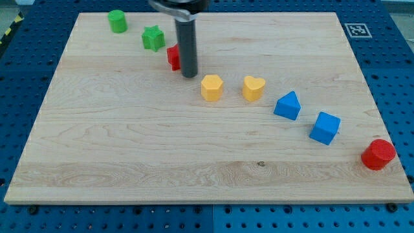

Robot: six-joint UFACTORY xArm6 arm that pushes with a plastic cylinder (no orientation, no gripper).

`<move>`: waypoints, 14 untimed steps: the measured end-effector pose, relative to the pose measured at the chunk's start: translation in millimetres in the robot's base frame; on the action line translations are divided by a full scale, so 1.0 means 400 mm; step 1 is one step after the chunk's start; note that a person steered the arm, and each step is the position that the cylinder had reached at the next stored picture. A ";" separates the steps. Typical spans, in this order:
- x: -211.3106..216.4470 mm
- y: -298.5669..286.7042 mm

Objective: Push the yellow blocks slightly to the left

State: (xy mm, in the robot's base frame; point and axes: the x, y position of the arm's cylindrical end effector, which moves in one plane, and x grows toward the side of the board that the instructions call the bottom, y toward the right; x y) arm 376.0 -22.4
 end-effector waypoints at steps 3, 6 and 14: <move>0.091 0.423; 0.141 0.150; 0.000 0.113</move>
State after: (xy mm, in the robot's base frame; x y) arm 376.0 22.9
